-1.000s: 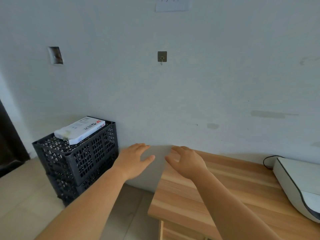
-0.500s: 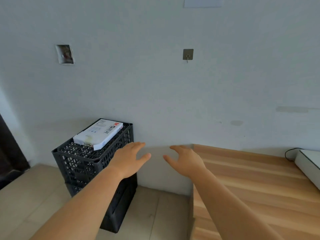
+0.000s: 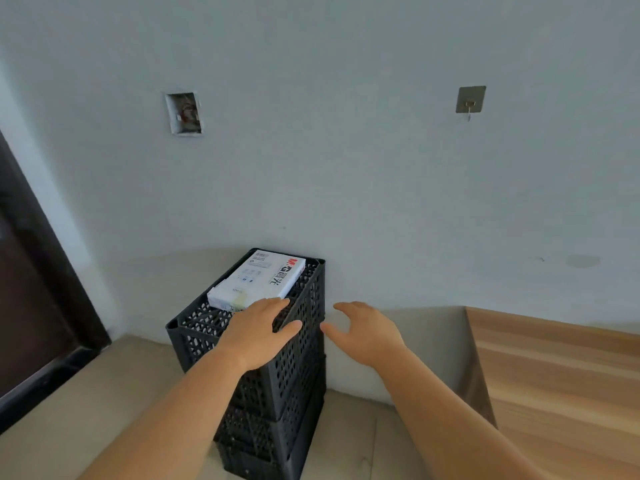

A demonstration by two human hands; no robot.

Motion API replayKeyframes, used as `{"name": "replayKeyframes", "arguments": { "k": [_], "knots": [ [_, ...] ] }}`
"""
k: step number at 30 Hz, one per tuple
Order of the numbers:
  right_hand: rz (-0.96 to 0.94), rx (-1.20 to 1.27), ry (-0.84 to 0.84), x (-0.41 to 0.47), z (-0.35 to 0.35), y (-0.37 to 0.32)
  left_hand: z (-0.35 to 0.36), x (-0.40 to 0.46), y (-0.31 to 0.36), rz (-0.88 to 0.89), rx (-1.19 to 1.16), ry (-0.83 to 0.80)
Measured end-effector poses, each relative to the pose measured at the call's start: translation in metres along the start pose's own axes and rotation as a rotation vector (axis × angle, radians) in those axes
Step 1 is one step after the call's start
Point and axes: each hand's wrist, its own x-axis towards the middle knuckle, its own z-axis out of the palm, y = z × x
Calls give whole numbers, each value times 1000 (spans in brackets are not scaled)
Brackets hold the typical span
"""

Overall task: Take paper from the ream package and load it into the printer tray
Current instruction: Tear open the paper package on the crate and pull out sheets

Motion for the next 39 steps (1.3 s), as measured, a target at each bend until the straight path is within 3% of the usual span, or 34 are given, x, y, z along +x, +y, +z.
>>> {"name": "replayKeyframes", "arguments": {
  "k": [12,24,32,39],
  "knots": [
    [65,-18,-8,99,61,-81,-34,73,-124,49,17,-46],
    [271,-1,-29,144,142,-173,-42,131,-243,264,-7,-197],
    [357,-9,-38,179,175,-175,-28,171,-286,327,-12,-225],
    [318,20,-105,238,207,-160,-19,202,-318,290,137,-282]
  ]
}}
